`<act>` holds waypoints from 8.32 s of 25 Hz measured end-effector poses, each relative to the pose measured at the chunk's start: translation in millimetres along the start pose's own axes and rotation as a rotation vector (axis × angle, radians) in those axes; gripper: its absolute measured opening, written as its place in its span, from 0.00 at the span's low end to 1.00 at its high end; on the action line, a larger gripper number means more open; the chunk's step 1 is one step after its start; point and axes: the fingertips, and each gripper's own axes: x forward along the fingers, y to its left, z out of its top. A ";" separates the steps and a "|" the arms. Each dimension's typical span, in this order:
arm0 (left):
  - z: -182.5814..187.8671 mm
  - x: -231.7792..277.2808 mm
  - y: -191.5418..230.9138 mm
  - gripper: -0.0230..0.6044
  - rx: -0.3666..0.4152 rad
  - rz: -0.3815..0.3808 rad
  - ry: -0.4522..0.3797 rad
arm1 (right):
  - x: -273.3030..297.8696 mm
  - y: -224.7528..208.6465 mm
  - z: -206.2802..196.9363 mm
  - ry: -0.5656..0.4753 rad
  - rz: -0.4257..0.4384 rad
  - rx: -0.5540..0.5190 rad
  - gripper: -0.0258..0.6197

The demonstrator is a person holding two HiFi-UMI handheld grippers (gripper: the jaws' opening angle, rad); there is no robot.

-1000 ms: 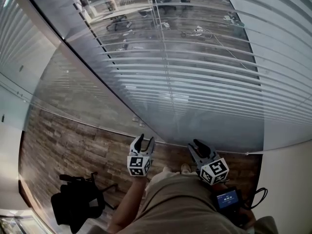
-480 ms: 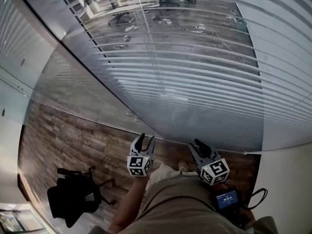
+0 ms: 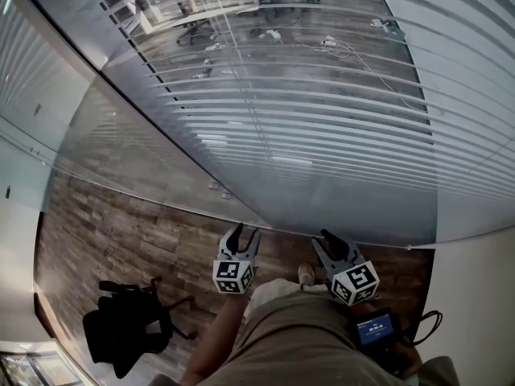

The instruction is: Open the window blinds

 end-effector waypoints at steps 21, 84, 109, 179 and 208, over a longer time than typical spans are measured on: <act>-49.9 -119.1 -18.7 0.37 0.011 -0.139 0.004 | -48.8 123.4 -54.4 -0.001 -0.059 0.008 0.23; -212.0 -427.4 -152.5 0.37 0.015 -0.272 -0.027 | -324.1 340.7 -209.9 0.009 -0.151 0.004 0.23; -264.6 -579.5 -340.7 0.37 -0.054 -0.203 -0.063 | -556.9 374.5 -244.3 -0.008 -0.087 -0.034 0.23; -274.1 -632.9 -142.7 0.37 -0.061 -0.292 -0.026 | -391.7 526.3 -273.1 0.027 -0.143 -0.037 0.23; -280.9 -632.2 -167.8 0.37 -0.057 -0.281 0.011 | -402.1 510.9 -277.2 0.036 -0.112 -0.016 0.23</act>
